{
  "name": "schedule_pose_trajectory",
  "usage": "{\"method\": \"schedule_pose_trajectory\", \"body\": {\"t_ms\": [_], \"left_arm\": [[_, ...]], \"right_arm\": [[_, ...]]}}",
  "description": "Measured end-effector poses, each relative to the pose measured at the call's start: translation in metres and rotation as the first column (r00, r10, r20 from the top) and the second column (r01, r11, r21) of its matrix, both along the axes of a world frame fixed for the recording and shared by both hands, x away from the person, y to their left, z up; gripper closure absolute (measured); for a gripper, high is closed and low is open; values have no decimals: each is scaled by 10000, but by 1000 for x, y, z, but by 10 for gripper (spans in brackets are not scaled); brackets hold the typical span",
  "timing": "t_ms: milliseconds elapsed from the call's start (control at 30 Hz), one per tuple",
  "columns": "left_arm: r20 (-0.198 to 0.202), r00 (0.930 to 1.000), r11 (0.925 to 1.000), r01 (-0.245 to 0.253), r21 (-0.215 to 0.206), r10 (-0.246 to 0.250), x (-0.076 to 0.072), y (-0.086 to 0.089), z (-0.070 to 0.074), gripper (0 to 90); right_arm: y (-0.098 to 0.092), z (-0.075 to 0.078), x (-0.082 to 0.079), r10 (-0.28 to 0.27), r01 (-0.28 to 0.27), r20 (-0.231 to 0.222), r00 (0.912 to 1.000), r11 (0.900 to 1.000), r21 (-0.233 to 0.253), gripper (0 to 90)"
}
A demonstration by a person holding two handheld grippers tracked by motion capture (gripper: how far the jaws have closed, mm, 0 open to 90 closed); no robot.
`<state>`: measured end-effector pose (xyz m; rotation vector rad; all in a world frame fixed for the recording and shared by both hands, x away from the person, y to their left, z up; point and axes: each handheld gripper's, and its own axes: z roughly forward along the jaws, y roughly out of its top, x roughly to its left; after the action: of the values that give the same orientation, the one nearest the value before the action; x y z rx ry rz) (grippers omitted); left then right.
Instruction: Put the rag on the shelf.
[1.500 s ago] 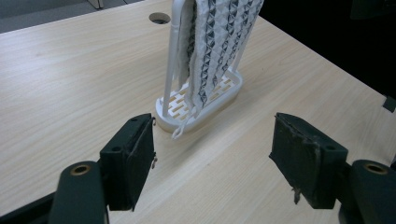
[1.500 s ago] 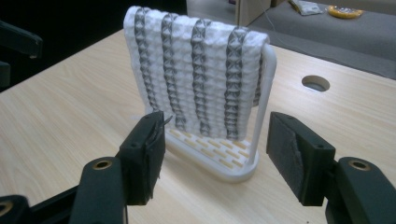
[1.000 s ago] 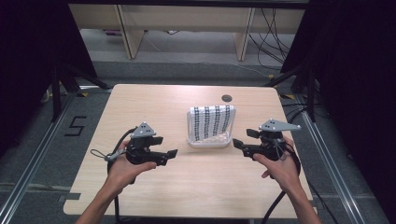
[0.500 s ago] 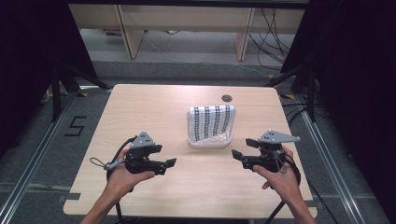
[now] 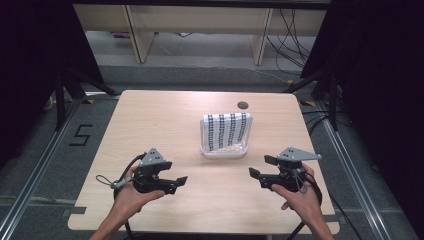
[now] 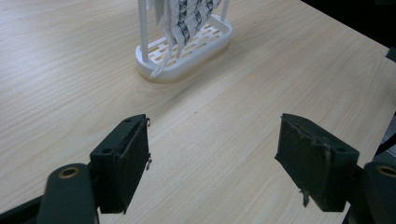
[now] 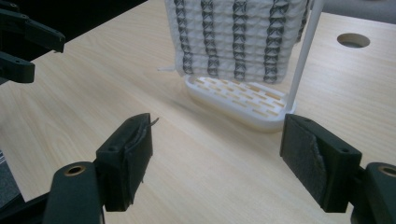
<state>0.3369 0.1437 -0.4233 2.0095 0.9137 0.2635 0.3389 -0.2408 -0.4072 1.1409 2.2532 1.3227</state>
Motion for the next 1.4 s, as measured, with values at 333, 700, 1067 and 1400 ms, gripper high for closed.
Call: {"method": "schedule_pose_trajectory", "body": {"t_ms": [333, 700, 1067, 1400], "left_arm": [[51, 9996, 9994, 267, 237, -268, -13, -3, -7, 227], [40, 9998, 9988, 184, 454, -186, -24, 2, -18, 222], [-64, 9998, 9986, 206, 497, -203, -30, 11, -28, 220], [-129, 9999, 9990, 111, 442, -105, -38, 21, -35, 218]], "right_arm": [[4, -12, -10, 25, -18, -380, 9993, 9998, 184, 238], [2, -24, -14, 191, -196, -443, 9988, 9997, -121, 220], [4, -32, -19, 236, -251, -491, 9985, 9992, -299, 205], [1, -40, -26, 286, -286, -911, 9954, 9996, 8, 183]]}}
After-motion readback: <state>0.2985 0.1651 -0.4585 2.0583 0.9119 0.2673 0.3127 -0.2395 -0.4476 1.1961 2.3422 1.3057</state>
